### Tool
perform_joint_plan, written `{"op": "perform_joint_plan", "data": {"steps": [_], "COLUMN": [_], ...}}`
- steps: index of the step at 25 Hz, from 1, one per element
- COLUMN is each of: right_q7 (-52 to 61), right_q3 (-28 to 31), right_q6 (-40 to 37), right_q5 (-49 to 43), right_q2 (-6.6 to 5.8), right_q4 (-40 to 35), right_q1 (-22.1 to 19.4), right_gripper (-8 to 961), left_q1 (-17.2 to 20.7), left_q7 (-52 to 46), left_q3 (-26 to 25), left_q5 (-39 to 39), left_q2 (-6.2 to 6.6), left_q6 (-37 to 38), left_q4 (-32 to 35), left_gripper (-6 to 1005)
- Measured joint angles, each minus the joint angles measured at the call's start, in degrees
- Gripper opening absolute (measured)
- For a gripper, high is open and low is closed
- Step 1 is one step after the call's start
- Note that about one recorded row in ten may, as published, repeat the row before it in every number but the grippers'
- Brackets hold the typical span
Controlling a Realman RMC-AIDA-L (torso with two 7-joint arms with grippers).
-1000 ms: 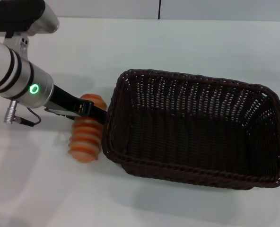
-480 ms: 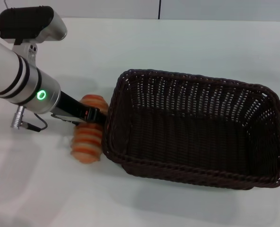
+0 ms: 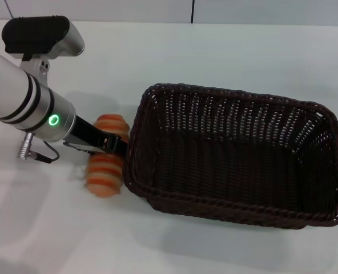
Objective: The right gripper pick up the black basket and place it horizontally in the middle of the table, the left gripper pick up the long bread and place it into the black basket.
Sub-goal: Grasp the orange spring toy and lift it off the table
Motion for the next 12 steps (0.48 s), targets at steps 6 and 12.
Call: {"op": "perform_joint_plan", "data": {"steps": [6,12], "right_q7": [0.00,0.00], "right_q3": [0.01,0.02], "right_q6": [0.00,0.00], "right_q5": [-0.05,-0.10], "right_q2": [0.02,0.03], "right_q4": [0.00,-0.23], "right_q1": [0.00,0.00], "right_gripper": [425,426], "left_q1": [0.06,0.47], "left_q7": [0.02,-0.24], "left_q3": [0.88,1.23], "left_q5": [0.41,3.14], "left_q2": [0.10,0.08], "left_q6": [1.25,1.71], "left_q4": [0.48,-0.28], "left_gripper": [858,761]}}
